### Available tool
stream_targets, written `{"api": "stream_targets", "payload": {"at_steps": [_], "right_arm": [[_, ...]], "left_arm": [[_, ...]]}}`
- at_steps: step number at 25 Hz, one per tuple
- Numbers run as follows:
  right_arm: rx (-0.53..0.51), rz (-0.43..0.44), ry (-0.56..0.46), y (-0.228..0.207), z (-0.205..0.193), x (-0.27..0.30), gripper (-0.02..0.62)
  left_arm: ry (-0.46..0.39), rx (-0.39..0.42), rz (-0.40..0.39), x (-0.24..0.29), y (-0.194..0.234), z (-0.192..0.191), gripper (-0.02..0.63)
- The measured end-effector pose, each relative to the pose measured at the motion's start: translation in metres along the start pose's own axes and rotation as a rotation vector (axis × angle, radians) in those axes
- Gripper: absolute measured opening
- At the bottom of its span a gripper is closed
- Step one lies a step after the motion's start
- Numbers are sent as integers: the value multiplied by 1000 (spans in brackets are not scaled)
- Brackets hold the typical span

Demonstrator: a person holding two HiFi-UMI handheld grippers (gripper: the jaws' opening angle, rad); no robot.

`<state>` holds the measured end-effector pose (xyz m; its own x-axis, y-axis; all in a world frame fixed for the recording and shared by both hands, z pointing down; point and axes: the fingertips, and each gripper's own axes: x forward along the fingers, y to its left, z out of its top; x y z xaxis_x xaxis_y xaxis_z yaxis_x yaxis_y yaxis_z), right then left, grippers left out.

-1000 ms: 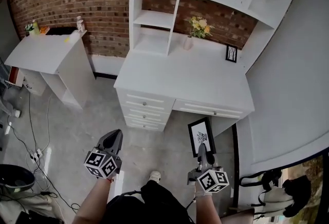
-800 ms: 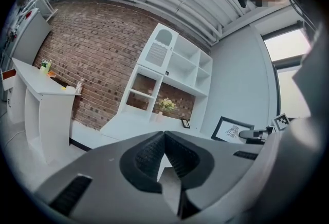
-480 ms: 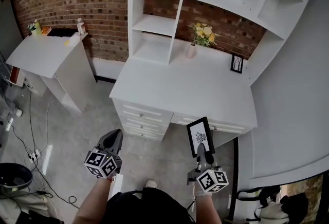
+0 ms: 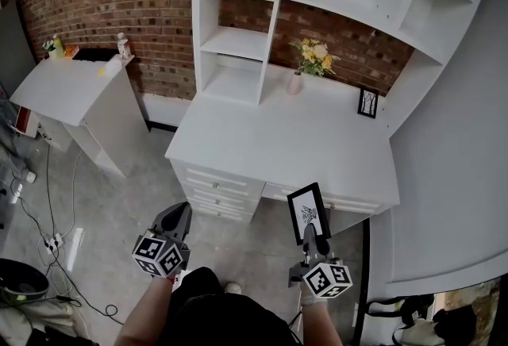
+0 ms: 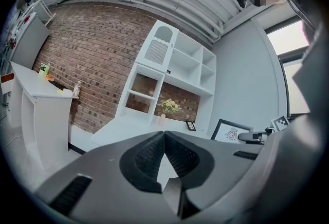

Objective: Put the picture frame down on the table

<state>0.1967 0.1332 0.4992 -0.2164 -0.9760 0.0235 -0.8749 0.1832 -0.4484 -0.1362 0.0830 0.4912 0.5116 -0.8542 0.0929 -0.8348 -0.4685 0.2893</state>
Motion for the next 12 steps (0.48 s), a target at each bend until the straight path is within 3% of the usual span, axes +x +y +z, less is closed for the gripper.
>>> {"api": "stream_targets", "payload": {"at_steps": [12], "right_arm": [[-6,-18,31,-16,-5,55,18]], "left_arm": [[12,-20,-12,54,27,-2,-8]]}}
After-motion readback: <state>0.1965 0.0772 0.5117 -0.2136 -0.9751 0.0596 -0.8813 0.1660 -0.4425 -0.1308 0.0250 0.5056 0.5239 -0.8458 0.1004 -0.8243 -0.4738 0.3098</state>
